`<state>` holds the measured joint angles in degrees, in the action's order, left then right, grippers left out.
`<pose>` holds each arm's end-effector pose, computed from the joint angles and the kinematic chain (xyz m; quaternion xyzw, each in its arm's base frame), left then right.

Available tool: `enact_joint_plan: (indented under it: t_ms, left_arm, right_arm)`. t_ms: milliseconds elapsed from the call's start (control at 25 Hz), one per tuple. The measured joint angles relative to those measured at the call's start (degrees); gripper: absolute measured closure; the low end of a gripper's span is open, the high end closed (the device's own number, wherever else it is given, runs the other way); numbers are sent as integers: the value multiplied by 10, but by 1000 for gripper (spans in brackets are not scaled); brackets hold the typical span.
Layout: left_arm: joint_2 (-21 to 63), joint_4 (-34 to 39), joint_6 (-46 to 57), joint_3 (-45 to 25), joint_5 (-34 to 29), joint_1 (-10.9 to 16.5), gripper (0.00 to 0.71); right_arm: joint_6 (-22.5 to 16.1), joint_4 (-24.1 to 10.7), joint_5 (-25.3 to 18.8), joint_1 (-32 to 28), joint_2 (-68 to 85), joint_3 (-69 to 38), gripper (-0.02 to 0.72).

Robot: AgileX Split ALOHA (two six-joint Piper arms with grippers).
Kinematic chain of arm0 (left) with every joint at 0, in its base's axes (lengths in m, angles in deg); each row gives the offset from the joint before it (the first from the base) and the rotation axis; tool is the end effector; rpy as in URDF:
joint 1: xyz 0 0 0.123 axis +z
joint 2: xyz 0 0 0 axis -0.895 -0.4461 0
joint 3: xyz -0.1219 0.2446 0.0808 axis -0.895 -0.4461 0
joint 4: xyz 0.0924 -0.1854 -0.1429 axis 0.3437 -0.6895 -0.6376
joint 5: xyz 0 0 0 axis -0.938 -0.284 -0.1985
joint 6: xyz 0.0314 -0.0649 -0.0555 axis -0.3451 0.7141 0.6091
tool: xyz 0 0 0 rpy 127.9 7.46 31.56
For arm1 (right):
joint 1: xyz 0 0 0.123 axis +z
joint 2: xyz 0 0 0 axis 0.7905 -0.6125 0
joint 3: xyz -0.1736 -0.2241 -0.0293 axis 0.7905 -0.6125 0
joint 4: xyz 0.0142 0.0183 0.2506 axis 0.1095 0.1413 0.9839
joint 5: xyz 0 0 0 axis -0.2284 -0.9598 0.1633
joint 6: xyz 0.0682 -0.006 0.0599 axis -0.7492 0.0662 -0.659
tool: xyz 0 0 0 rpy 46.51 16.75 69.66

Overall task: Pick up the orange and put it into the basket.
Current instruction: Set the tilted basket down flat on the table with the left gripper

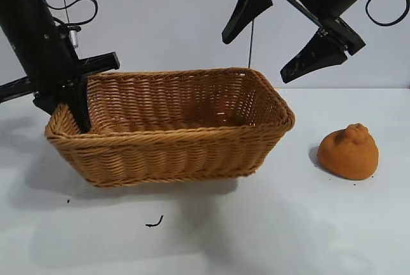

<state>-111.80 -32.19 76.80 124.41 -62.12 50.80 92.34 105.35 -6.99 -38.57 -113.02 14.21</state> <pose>0.4009 -0.1143 0.1648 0.0545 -0.9894 0.1344 0.0011 0.3435 0.1296 0.2638 -0.0487 0.9403 0.2962 0.1605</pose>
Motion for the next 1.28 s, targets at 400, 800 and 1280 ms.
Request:
enact_joint_plan:
  t_ms: [400, 800, 1280]
  left_arm:
    - [-30, -1, -37, 0, 18, 0, 618]
    - [-41, -1, -54, 0, 51, 0, 618]
    - [-38, -12, -48, 4, 26, 0, 48]
  right_arm:
    - [0, 0, 0, 0, 0, 0, 8]
    - [0, 0, 0, 0, 0, 0, 8]
    - [0, 0, 0, 0, 0, 0, 8]
